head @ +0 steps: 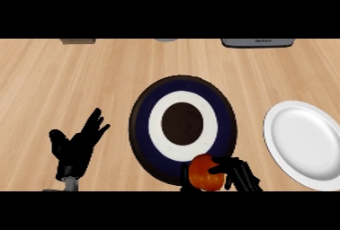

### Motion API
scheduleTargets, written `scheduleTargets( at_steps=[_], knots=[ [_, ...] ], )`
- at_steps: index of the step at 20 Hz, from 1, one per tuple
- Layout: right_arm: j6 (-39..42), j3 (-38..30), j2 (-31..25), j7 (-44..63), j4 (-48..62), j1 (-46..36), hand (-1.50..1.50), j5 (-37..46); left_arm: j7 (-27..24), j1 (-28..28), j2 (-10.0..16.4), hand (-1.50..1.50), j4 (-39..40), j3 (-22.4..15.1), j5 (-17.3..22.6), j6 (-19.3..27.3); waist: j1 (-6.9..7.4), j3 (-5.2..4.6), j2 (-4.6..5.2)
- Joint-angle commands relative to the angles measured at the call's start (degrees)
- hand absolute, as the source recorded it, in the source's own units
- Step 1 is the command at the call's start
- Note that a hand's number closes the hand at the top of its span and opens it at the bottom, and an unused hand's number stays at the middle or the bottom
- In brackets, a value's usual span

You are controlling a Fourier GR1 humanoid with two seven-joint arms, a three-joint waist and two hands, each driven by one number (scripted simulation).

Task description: Pick the tomato from the plate and place it in the plate

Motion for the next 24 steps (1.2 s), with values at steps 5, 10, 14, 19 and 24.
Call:
scheduleTargets(
  at_steps=[5,10,14,19,24],
  knots=[
    [0.37,-10.00,0.41,18.02,9.28,-20.11,1.50,5.87,2.78,-0.24,0.23,0.00,2.26,0.62,1.10,-2.03,1.17,-0.19,0.26],
    [-0.65,-16.67,0.42,12.57,18.00,-27.55,1.50,-2.21,2.00,0.98,-1.47,0.00,1.60,-1.14,-1.70,-1.04,1.22,-0.14,0.22],
    [14.36,-18.95,-0.54,18.12,22.21,-28.68,-1.50,-7.54,3.17,-1.31,-1.51,0.00,2.20,-0.35,-0.96,-0.94,1.51,-0.17,0.51],
    [11.37,-16.58,-4.98,8.91,32.88,-35.07,-1.50,-26.92,2.63,-1.71,-2.57,0.00,2.44,-1.90,-2.11,-1.18,2.16,-0.04,0.69],
    [4.31,-16.54,-4.15,-7.79,36.44,-38.62,-1.50,-41.09,-0.18,-4.52,-3.54,0.00,7.62,-0.21,-2.46,-1.01,1.90,0.00,0.87]
  ],
)
